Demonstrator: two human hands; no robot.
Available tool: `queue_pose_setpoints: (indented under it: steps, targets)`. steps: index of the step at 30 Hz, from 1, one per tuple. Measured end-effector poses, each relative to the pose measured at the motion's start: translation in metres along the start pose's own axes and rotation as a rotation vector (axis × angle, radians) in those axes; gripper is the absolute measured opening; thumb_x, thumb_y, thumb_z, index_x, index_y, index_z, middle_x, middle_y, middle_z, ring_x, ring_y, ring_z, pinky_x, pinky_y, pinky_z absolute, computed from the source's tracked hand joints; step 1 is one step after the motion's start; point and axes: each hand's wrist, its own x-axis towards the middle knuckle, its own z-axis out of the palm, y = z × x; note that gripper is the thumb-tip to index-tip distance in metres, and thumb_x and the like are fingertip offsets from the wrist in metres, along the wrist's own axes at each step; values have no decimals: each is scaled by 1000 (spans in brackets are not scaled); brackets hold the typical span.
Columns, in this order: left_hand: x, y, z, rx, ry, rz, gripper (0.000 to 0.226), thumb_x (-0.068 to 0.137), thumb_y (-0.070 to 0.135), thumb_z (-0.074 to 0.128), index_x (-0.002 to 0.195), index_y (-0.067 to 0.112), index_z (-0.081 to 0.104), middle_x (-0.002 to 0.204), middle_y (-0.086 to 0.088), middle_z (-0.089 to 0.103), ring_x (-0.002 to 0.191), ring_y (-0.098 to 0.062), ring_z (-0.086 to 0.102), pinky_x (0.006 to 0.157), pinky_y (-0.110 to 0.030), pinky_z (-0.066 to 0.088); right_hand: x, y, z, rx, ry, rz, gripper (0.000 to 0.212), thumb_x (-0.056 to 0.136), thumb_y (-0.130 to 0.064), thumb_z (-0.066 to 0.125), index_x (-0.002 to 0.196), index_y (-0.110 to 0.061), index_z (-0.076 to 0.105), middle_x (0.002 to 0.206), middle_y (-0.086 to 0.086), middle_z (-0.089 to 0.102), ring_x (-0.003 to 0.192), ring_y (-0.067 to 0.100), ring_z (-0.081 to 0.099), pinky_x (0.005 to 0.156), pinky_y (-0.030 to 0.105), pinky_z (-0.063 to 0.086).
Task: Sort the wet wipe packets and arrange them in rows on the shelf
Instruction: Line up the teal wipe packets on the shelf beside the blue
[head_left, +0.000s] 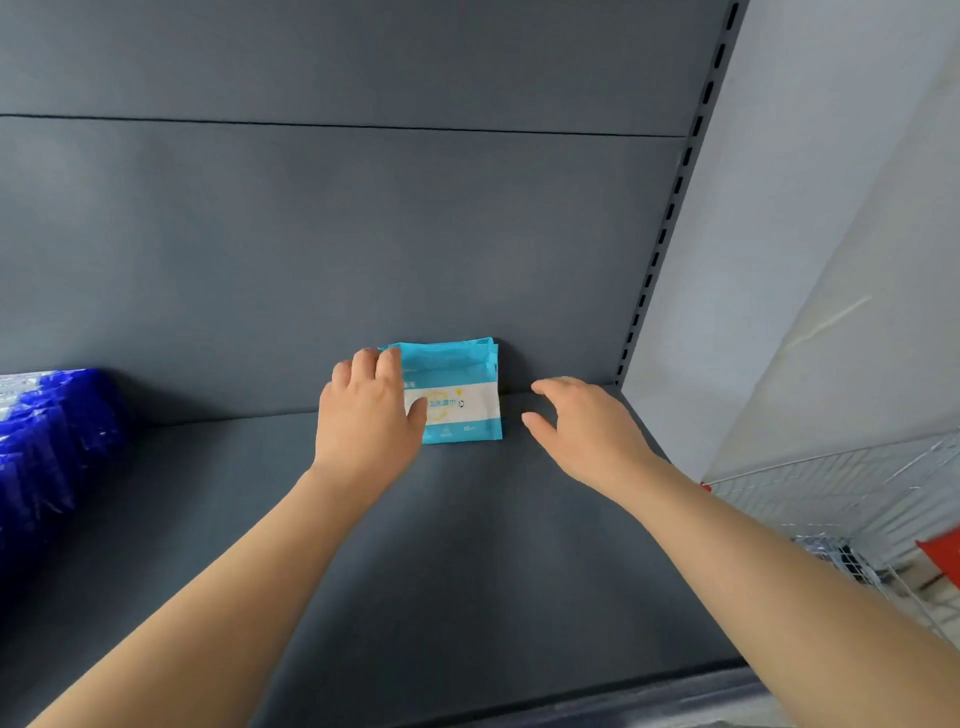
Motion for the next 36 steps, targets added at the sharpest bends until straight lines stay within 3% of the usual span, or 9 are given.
queue_pose_setpoints:
  steps: [4,9,19,23,25,28,31,34,36]
  targets:
    - [-16,62,-6,-1,67,285,24,82,25,66,100,8,68,92,-9,67,83,-35,60,72,-40,48,-32,39,-20,-56,52,2,32,97,-27,43,121,-10,56,126,2,59,113,23,55,90,39,48]
    - [-41,166,7,-32,14,472,15,77,27,66,82,13,69,74,-4,66,69,-30,60,63,-36,49,-83,116,-54,-120,97,23,28,94,-23,45,111,-8,60,114,6,64,105,26,59,83,40,49]
    - [-99,409,81,-133,-99,605,18,81,30,60,78,15,69,71,-2,65,65,-26,60,57,-33,49,-196,335,-110,-161,29,134,27,94,-19,48,111,-5,63,112,10,66,101,28,61,84,44,50]
    - [-119,487,131,-162,-241,615,24,85,31,52,87,14,69,82,-5,67,77,-28,62,66,-37,52,-224,431,-113,-180,-32,227,25,94,-21,47,109,-8,63,105,8,66,94,25,62,76,34,49]
    - [-125,517,161,-127,-327,610,28,92,34,47,102,17,66,99,-3,66,93,-25,60,79,-37,50,-233,476,-106,-192,-78,286,24,95,-23,45,109,-12,62,100,4,65,88,24,60,66,30,40]
    - [-125,554,211,-88,-397,635,30,95,35,41,111,19,61,108,-2,63,101,-23,55,84,-34,45,-239,542,-85,-188,-161,362,21,96,-26,43,104,-15,59,96,2,63,85,24,59,63,29,38]
    - [-117,584,270,-46,-494,644,30,97,35,39,113,20,59,110,-1,62,103,-21,54,85,-34,43,-236,602,-56,-175,-243,423,15,96,-25,42,86,-17,50,84,0,56,80,23,57,64,30,42]
    - [-105,609,338,3,-594,624,31,97,36,38,115,21,58,108,0,61,101,-20,54,82,-34,44,-223,660,-20,-150,-308,455,17,97,-27,42,98,-15,56,89,2,61,82,21,60,71,33,52]
    - [-98,624,386,29,-661,624,29,97,35,39,114,20,58,104,0,60,92,-18,53,76,-32,44,-213,694,6,-130,-382,470,17,98,-28,42,99,-16,54,91,2,59,86,22,59,72,31,48]
